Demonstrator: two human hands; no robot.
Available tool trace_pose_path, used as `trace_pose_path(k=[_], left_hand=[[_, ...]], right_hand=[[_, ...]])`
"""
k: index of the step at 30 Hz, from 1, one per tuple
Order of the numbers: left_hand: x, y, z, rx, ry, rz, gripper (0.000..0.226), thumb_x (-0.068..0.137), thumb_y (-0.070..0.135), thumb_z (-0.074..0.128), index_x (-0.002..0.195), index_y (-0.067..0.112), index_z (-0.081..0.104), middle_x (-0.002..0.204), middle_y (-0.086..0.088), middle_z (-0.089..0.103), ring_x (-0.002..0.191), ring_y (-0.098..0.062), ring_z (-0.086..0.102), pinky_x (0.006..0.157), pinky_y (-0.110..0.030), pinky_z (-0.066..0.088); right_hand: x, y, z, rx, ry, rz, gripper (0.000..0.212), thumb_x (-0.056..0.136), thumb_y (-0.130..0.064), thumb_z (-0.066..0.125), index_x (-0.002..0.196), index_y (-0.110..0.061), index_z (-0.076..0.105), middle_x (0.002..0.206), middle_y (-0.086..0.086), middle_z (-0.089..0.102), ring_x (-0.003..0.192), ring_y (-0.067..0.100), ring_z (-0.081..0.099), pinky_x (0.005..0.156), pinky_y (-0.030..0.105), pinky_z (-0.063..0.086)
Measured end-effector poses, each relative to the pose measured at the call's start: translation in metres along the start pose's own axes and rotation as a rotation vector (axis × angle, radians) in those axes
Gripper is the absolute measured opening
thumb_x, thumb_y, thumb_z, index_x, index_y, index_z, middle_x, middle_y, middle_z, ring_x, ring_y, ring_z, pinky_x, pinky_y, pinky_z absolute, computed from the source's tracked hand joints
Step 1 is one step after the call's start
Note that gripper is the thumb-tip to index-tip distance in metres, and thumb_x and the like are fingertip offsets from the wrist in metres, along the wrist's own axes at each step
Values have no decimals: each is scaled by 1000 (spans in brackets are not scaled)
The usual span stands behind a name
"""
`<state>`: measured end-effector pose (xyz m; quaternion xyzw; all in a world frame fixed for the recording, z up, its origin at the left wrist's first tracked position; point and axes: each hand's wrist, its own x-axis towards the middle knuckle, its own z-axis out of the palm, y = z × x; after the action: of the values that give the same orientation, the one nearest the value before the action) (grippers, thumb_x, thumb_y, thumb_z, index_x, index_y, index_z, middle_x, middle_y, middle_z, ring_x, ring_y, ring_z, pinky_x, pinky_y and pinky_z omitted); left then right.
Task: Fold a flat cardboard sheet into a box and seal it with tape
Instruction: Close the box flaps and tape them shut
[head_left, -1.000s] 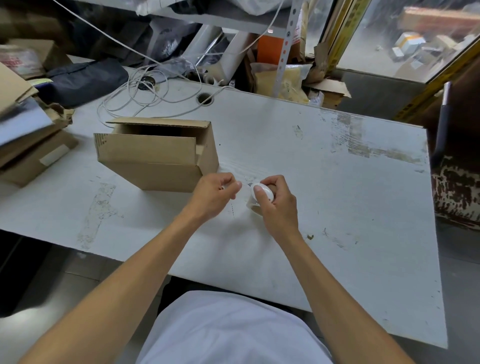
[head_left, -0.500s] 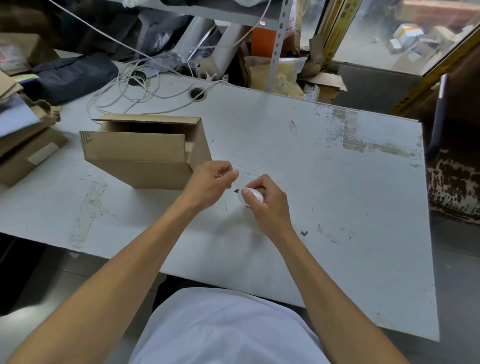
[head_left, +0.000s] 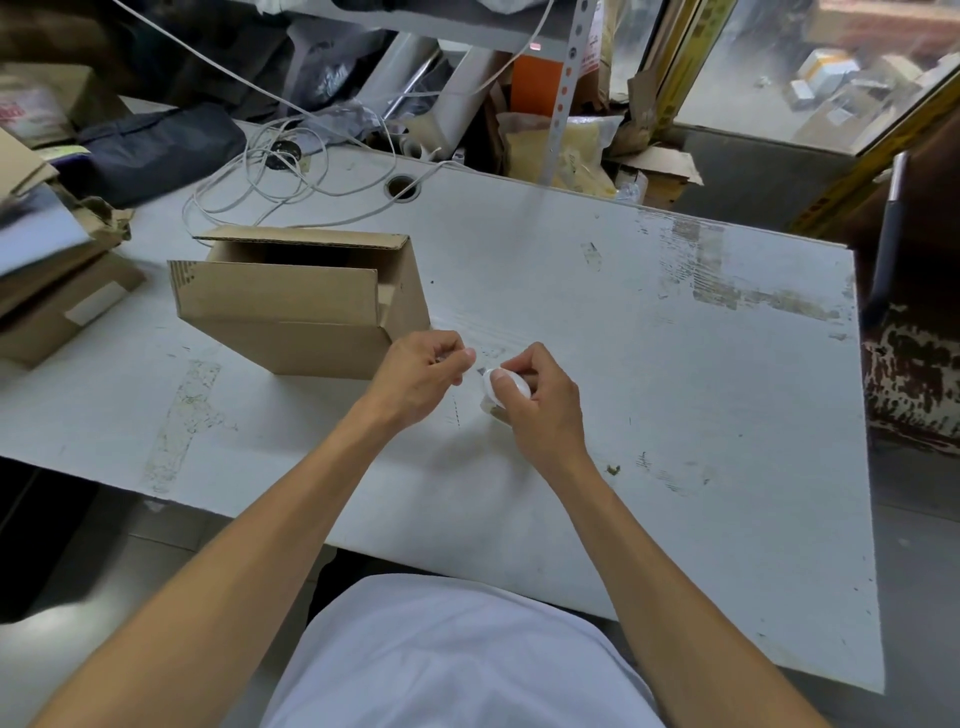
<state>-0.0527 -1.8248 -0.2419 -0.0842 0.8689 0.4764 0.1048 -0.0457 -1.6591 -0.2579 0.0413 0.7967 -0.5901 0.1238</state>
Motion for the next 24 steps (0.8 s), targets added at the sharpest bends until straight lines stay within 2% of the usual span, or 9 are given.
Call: trace_pose_path(k=[4, 6, 9, 12, 15, 17, 19, 22, 24], left_hand=[[3, 1, 1, -67, 62, -7, 34, 99, 23, 56, 71, 3, 60, 65, 2, 59, 57, -4, 47, 60, -28, 37], [2, 1, 2, -73, 54, -13, 34, 99, 23, 56, 74, 0, 60, 65, 2, 59, 55, -1, 47, 59, -27, 37], [-3, -3, 3, -61, 50, -37, 34, 99, 23, 56, 73, 1, 60, 64, 4, 59, 52, 1, 46, 57, -25, 34], [-6, -7, 4, -66, 56, -31, 34, 99, 23, 57, 73, 2, 61, 65, 2, 60, 53, 0, 46, 57, -24, 36], [-7, -4, 4, -69, 53, -28, 33, 98, 23, 57, 75, 0, 62, 66, 1, 60, 54, 0, 46, 52, -13, 34], [-8, -4, 5, -66, 49, -12, 33, 98, 21, 57, 73, 1, 61, 63, 3, 58, 53, 1, 46, 51, -11, 33], [-8, -5, 5, -63, 44, -17, 33, 98, 20, 57, 70, 3, 60, 60, 7, 56, 51, 1, 45, 51, -13, 32], [0, -11, -6, -173, 137, -46, 32, 94, 22, 57, 62, 19, 55, 51, 13, 51, 50, -2, 41, 55, -26, 33], [7, -14, -22, -242, 178, -44, 30, 89, 29, 57, 61, 22, 53, 51, 12, 52, 52, -11, 42, 58, -30, 32]], right_hand=[[-7, 0, 0, -106, -74, -100, 9, 76, -29, 64, 74, -23, 58, 76, -6, 66, 76, 16, 62, 70, 41, 51], [-6, 0, -2, -84, -61, -55, 9, 76, -30, 64, 73, -26, 57, 75, -8, 66, 74, 14, 63, 71, 42, 52], [-2, 0, -5, 49, -43, 25, 9, 80, -30, 65, 77, -28, 57, 77, -11, 67, 81, 17, 67, 75, 48, 59], [-3, -4, 0, 170, 27, 67, 9, 90, -21, 64, 89, -15, 58, 79, -13, 65, 88, 19, 67, 71, 44, 62], [-4, -5, 6, 71, 58, 32, 11, 92, -26, 62, 90, -17, 56, 83, -6, 65, 80, 13, 65, 69, 45, 61], [-2, -4, 6, 2, 27, 9, 12, 89, -29, 62, 83, -22, 55, 79, -5, 66, 75, 13, 65, 68, 48, 59], [-1, -4, 5, -42, -16, -5, 11, 85, -29, 63, 78, -24, 56, 76, -5, 66, 73, 13, 64, 69, 45, 58], [-4, -3, 2, -157, -76, -78, 9, 76, -32, 63, 73, -24, 59, 79, -3, 67, 75, 11, 61, 67, 29, 47], [-5, -2, -3, -117, -66, -45, 8, 74, -30, 64, 69, -28, 58, 77, -7, 66, 75, 11, 61, 69, 31, 50]])
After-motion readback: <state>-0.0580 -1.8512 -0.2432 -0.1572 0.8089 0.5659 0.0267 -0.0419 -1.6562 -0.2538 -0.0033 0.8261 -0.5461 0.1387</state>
